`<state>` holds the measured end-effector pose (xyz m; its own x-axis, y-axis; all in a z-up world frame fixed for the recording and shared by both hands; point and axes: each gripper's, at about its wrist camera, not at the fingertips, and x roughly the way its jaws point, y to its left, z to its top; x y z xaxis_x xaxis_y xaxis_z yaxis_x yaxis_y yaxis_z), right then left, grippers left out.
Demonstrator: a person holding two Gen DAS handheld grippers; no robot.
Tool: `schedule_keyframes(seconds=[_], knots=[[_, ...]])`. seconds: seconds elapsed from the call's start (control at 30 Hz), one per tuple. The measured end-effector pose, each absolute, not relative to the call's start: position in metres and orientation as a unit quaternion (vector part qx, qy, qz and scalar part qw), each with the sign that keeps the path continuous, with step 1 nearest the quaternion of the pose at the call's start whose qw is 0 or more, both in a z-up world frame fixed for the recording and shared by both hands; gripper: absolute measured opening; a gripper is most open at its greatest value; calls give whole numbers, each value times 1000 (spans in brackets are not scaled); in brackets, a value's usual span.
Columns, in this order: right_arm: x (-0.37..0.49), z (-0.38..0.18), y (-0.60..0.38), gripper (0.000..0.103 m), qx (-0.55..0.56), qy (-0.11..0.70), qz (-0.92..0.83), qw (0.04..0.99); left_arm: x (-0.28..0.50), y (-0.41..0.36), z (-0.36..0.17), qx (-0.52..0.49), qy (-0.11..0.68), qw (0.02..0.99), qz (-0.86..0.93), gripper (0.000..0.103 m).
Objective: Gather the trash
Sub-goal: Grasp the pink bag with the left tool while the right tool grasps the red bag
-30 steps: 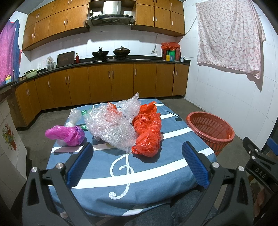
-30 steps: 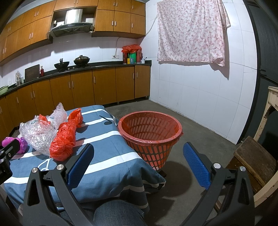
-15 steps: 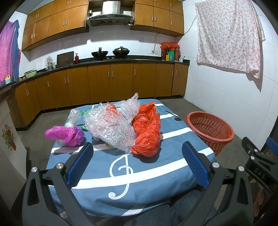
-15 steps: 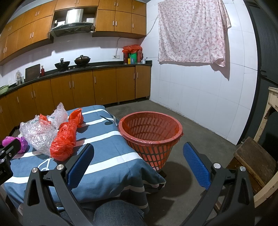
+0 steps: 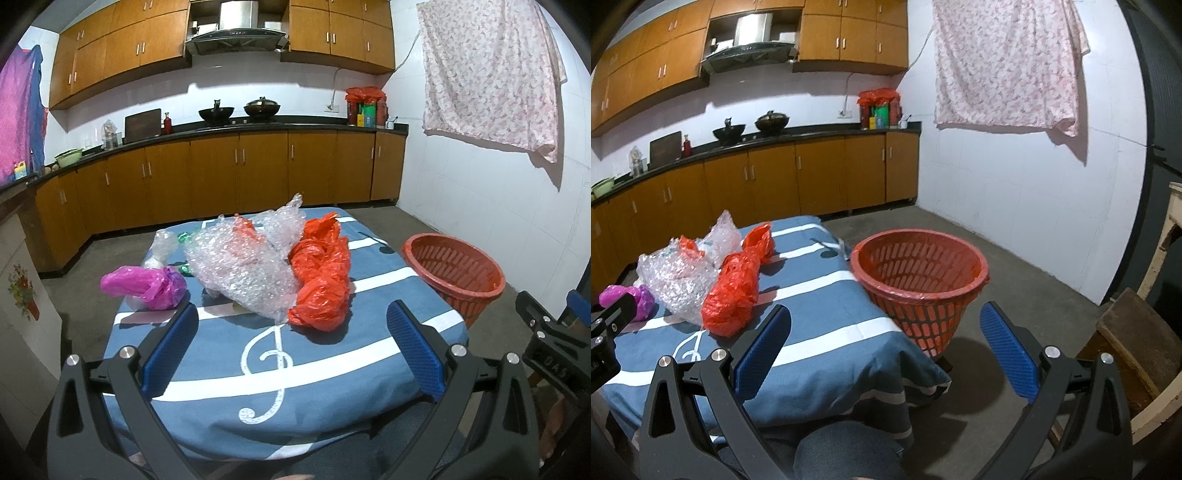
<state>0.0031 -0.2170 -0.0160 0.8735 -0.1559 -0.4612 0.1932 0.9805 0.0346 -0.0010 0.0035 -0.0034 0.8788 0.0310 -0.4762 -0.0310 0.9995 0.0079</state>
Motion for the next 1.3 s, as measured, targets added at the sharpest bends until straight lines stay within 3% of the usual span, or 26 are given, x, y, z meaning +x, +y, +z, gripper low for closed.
schedule_keyframes(seconds=[0.43, 0.93, 1.3], knots=[[50, -26, -161, 101, 4, 267, -14, 964, 20, 85, -37, -35, 286, 952, 101, 99], [158, -50, -80, 94, 41, 347, 71, 934, 88, 208, -36, -62, 250, 943, 210, 99], [175, -84, -63, 90, 0, 390, 63, 919, 143, 241, -85, -79, 321, 927, 177, 99]])
